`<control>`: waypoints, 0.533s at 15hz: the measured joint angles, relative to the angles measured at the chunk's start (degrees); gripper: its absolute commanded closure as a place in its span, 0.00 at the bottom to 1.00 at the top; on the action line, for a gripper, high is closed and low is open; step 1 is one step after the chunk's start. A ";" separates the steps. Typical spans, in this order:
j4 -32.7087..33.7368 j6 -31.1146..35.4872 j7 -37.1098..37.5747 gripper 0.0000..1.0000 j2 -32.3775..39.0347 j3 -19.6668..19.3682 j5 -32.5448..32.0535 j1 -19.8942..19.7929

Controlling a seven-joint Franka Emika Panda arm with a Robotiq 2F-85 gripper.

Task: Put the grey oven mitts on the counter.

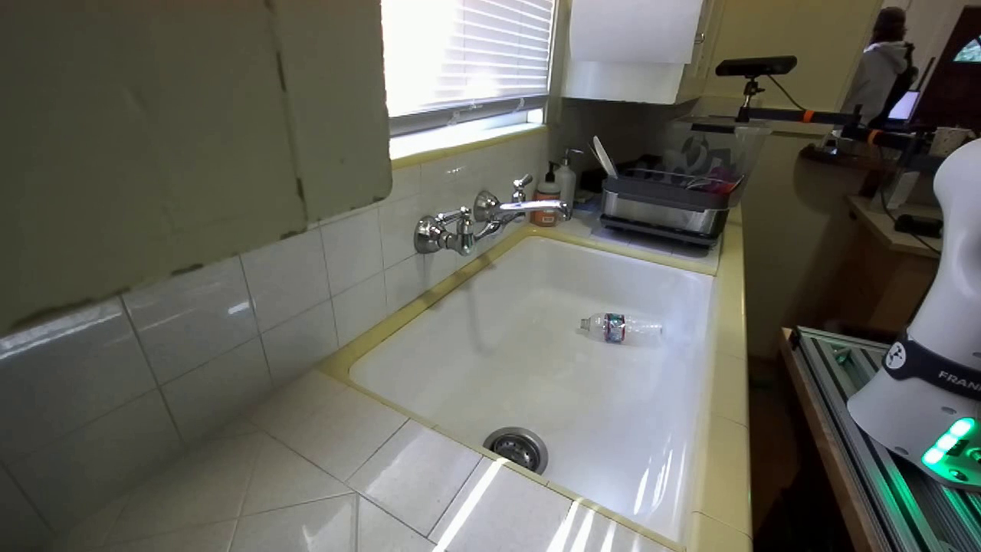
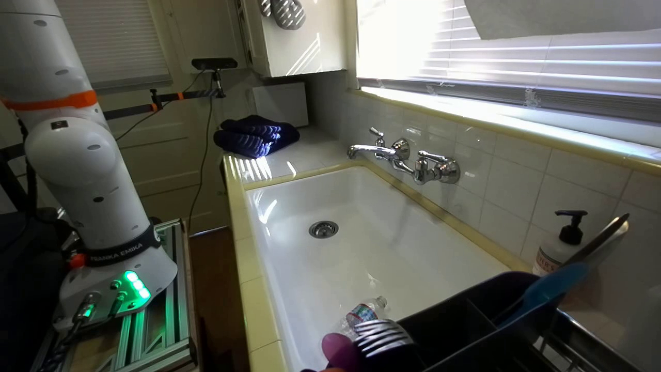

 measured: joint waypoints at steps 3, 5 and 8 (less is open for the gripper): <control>-0.42 0.91 -0.25 0.97 -0.50 -0.01 0.00 0.00; -1.09 1.66 -0.37 0.97 -1.05 -0.05 -0.02 -0.01; -2.72 3.44 -0.63 0.97 -2.23 -0.08 -0.02 -0.01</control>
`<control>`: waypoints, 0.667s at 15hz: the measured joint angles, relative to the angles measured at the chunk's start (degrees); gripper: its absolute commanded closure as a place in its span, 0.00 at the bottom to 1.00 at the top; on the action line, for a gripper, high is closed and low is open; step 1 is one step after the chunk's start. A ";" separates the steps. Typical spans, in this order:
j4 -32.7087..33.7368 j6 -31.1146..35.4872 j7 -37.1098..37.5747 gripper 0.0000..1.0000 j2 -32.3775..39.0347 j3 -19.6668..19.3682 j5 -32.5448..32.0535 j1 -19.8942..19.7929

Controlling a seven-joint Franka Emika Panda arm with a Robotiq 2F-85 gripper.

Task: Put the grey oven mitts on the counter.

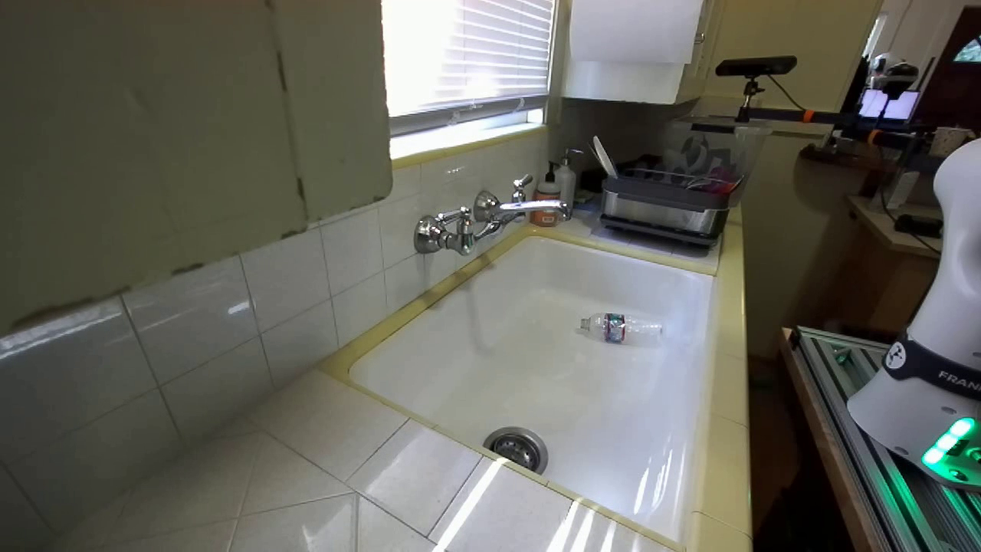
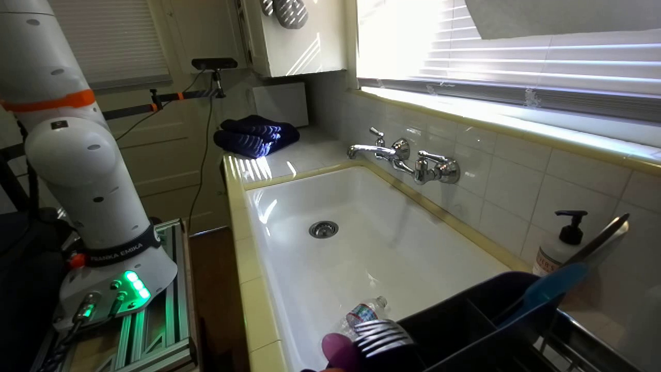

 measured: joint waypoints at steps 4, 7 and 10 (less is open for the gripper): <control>-2.50 2.19 -0.37 0.97 -2.00 -0.02 0.00 0.00; -4.62 3.69 -0.57 0.97 -3.92 -0.03 0.00 0.00; -6.28 4.33 -0.79 0.97 -5.65 -0.08 0.00 0.00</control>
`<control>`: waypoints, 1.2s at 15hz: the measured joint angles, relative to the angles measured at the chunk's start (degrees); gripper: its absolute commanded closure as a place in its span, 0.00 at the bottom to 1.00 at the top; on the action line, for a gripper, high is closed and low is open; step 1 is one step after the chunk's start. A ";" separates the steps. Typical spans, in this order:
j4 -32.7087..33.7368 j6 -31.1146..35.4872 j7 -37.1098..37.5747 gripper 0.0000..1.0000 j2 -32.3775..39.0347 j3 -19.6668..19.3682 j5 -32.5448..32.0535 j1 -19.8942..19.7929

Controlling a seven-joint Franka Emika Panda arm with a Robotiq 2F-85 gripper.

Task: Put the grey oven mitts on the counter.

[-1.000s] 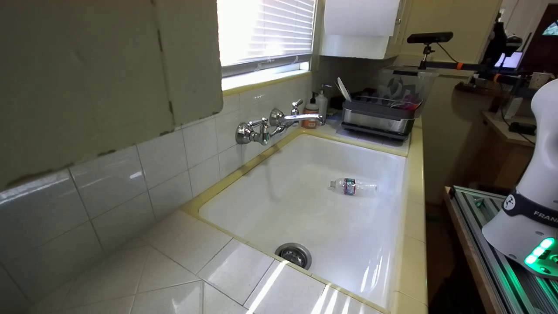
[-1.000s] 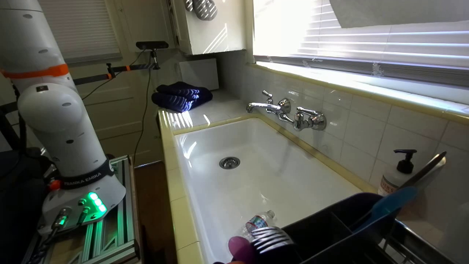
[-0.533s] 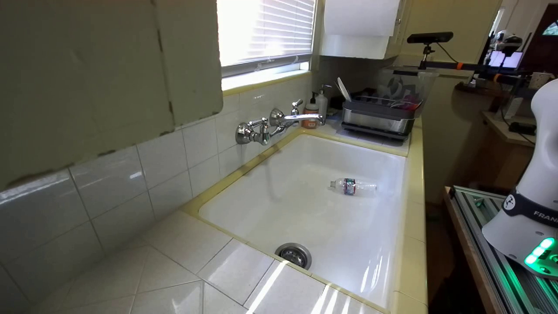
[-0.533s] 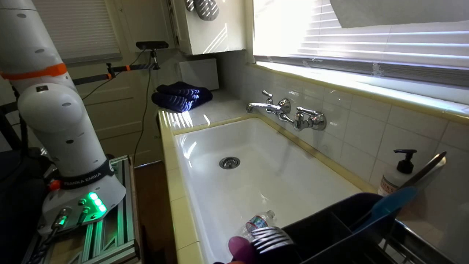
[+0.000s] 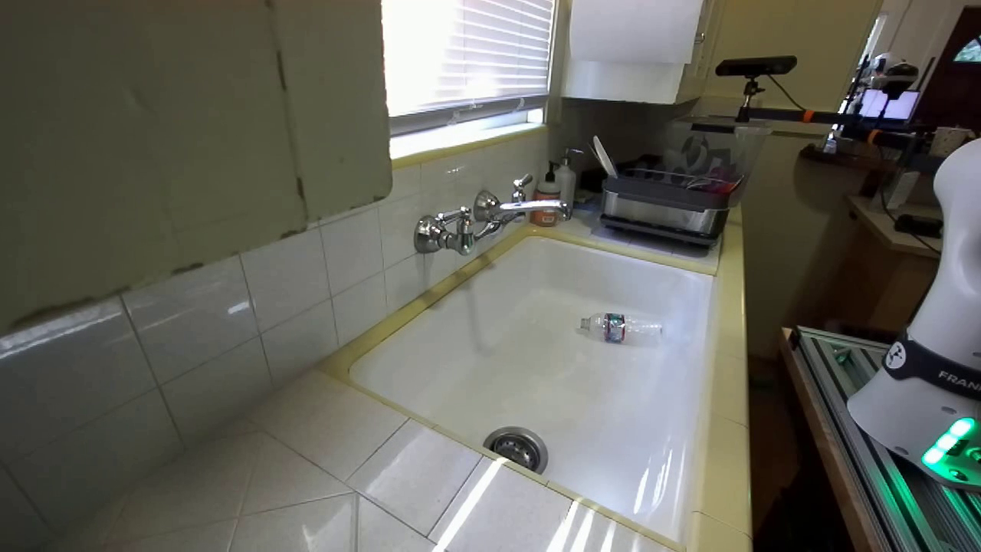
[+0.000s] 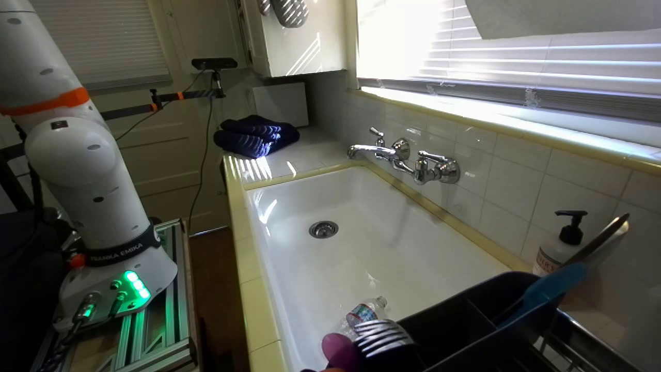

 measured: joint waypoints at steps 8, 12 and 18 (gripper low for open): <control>-2.39 2.02 -0.31 0.97 -2.59 -0.09 -0.62 0.00; -4.11 3.84 1.08 0.97 -3.15 -0.10 -5.74 -0.17; -6.93 4.22 4.83 0.97 -4.39 -0.55 -15.48 -0.55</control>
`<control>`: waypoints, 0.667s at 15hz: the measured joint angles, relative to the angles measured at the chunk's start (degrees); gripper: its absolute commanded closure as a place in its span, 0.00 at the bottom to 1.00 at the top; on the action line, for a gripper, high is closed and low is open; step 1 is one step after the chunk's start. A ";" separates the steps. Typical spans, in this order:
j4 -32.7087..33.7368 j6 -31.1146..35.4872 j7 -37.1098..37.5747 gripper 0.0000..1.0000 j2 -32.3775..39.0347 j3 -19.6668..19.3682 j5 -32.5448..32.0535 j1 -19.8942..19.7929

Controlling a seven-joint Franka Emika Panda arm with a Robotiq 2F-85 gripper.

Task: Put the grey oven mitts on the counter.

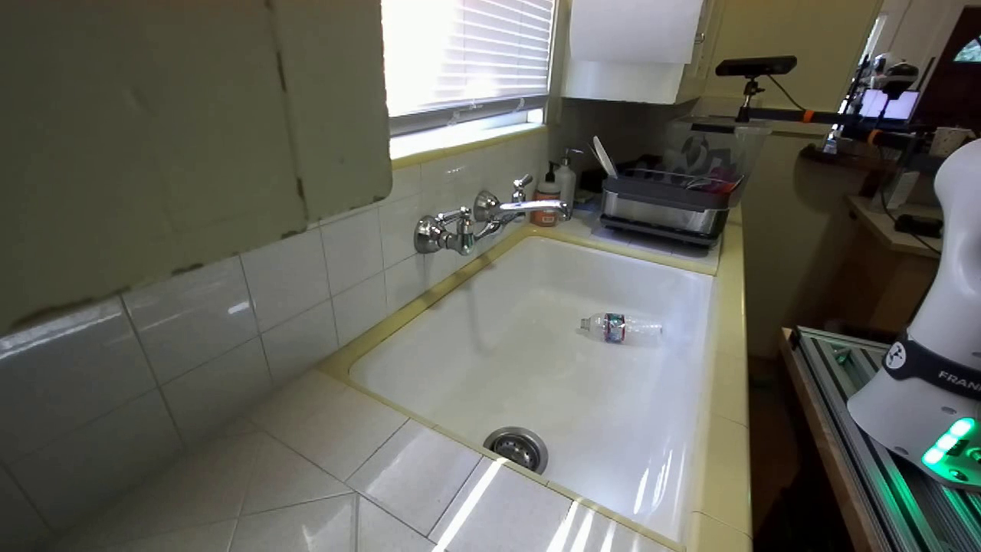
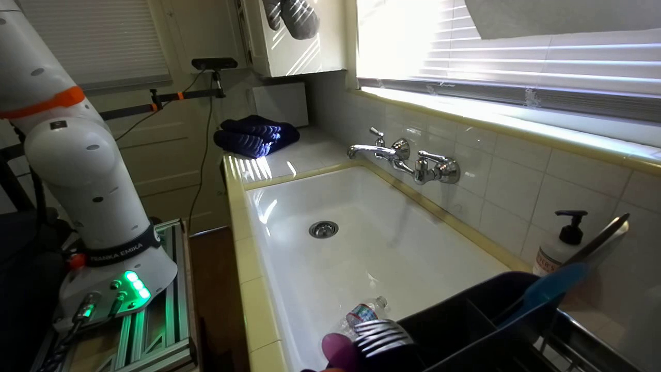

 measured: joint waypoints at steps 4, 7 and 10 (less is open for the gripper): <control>-2.15 -0.08 3.21 0.97 -0.58 -0.51 -6.88 -0.11; -3.75 -0.98 6.32 0.97 -0.69 -0.89 -12.78 -0.15; -5.28 -3.39 9.55 0.97 -0.69 -1.28 -18.07 -0.15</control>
